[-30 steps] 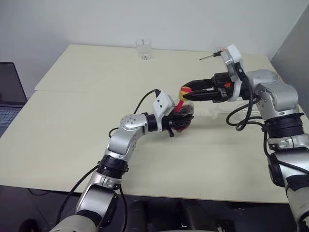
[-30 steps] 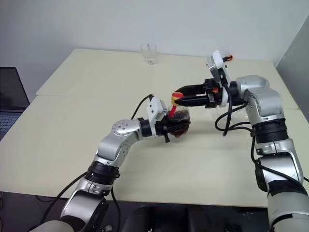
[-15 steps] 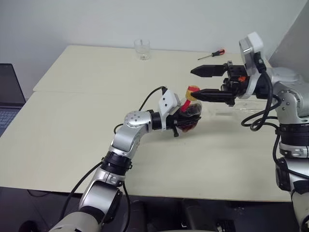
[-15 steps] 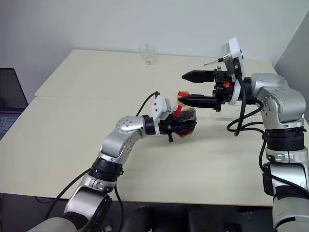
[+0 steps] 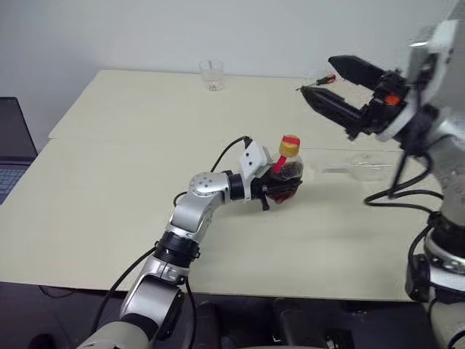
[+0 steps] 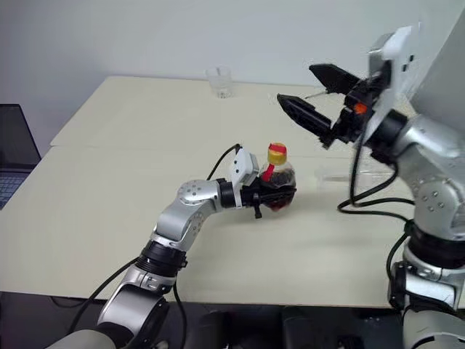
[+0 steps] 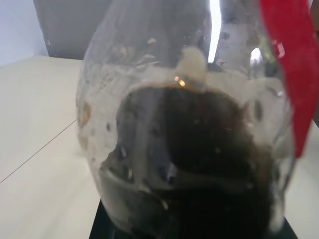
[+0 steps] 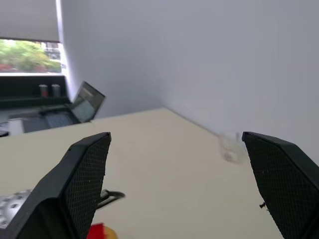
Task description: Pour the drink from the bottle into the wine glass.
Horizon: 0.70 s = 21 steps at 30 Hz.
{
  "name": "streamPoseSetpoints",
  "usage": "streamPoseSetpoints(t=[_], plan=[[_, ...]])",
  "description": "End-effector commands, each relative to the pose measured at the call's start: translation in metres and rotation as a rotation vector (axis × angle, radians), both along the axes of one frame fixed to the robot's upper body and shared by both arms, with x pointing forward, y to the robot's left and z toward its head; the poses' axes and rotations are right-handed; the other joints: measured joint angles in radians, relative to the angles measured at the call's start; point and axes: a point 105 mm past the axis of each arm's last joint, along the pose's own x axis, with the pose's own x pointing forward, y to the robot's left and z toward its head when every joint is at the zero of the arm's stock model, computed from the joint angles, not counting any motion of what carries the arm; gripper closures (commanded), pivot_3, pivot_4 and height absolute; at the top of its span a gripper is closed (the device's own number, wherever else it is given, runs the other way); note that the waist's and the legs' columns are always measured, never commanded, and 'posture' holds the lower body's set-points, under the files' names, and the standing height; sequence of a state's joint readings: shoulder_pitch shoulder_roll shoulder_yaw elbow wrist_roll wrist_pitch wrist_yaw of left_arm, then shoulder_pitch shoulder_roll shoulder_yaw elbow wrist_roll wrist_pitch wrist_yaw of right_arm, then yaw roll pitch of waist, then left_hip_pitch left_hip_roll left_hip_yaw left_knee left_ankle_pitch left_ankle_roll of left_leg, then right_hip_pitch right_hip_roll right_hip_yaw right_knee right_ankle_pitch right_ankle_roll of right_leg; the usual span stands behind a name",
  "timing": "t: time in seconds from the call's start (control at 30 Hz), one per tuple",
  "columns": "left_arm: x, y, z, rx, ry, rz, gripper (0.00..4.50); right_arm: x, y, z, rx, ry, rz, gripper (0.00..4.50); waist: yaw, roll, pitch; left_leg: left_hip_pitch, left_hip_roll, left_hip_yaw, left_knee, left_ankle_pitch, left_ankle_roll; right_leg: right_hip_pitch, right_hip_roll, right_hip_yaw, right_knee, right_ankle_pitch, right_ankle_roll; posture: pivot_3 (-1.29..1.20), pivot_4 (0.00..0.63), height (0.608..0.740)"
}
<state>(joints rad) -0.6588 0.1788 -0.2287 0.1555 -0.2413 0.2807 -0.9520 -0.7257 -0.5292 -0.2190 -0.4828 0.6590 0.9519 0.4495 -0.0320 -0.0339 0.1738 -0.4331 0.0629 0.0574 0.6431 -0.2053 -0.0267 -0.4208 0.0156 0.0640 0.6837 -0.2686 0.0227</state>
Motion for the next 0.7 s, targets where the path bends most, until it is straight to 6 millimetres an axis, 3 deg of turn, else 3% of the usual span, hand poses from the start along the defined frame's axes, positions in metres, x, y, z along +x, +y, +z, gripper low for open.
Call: streamPoseSetpoints(t=[0.03, 0.23, 0.57, 0.7], plan=[[-0.004, -0.004, 0.019, -0.039, -0.06, -0.02, 3.44, 0.009, -0.002, -0.007, -0.045, -0.005, -0.226, 0.0, 0.0, 0.0, 0.0, 0.0, 0.0, 0.0, 0.0, 0.0, 0.0, 0.0, 0.0, 0.0, 0.0, 0.0, 0.0, 0.0, 0.15, 0.74], [-0.004, -0.005, 0.02, -0.045, -0.061, -0.018, 3.44, 0.003, 0.017, -0.006, 0.032, 0.013, -0.287, 0.0, 0.001, 0.0, 0.0, -0.001, 0.0, 0.0, 0.0, 0.0, 0.0, -0.001, 0.0, 0.0, -0.001, 0.001, -0.001, 0.0, 0.15, 0.74], [-0.005, -0.006, 0.018, -0.05, -0.055, -0.016, 3.44, -0.003, 0.006, 0.022, 0.132, -0.024, -0.353, 0.0, 0.0, 0.0, 0.0, -0.001, 0.0, 0.0, 0.0, 0.0, 0.0, -0.001, 0.0, -0.001, -0.001, 0.0, 0.0, 0.0, 0.15, 0.74], [-0.002, -0.002, 0.018, -0.046, -0.061, 0.002, 3.44, -0.012, 0.017, 0.015, 0.064, 0.002, -0.333, 0.0, 0.0, 0.0, 0.0, -0.001, 0.0, 0.0, 0.0, 0.0, 0.0, -0.001, 0.0, -0.001, -0.001, 0.001, -0.001, 0.0, 0.15, 0.74]])
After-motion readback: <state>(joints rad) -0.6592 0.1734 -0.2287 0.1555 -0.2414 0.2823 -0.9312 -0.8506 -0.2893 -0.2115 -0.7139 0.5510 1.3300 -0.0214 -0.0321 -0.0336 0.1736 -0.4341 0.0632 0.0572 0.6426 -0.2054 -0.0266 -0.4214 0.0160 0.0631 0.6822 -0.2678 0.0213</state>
